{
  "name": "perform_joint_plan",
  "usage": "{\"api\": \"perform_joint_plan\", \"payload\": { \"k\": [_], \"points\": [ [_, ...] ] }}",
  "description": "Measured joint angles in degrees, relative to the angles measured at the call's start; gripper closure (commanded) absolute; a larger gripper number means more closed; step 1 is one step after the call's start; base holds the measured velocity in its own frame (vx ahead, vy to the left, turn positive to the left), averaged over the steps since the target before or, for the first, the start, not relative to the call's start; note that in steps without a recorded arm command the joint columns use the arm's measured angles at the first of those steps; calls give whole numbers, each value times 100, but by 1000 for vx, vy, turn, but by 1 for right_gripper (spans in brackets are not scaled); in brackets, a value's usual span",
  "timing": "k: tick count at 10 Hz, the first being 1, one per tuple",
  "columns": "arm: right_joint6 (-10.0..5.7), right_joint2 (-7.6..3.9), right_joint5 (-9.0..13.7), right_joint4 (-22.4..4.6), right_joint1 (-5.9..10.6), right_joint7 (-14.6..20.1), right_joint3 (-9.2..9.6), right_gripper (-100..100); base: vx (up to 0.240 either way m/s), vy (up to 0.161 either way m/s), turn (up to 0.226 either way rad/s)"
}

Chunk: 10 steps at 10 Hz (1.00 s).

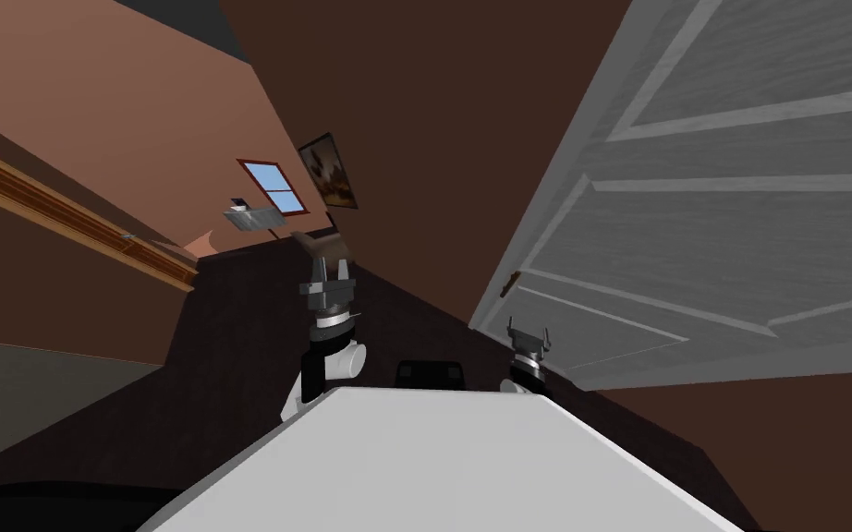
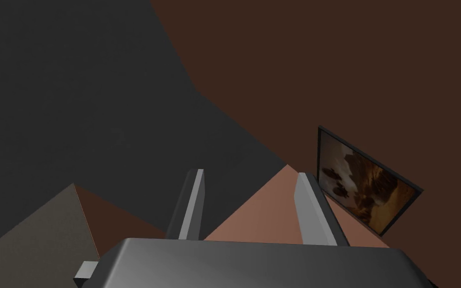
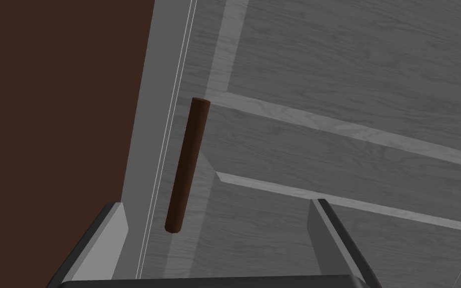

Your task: Pull the door open

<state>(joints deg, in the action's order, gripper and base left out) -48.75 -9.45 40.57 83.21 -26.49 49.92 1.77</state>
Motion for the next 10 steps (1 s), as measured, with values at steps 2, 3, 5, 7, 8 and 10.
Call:
{"api": "perform_joint_plan", "payload": {
  "k": [2,3,5,7,8,10],
  "points": [
    [-82,-30,213,-287,76,177,15,-100,93,-55,147],
    [-131,-62,314,-386,56,288,27,-100,81,-60,159],
    [-260,-89,498,-657,83,496,62,-100,80,-58,138],
    [-328,-125,740,-878,107,674,71,-100,97,-69,246],
    [-358,-146,858,-981,106,778,79,-100,105,-89,109],
    [-455,-161,1057,-1137,52,958,118,-100,80,-87,127]
  ]
}}
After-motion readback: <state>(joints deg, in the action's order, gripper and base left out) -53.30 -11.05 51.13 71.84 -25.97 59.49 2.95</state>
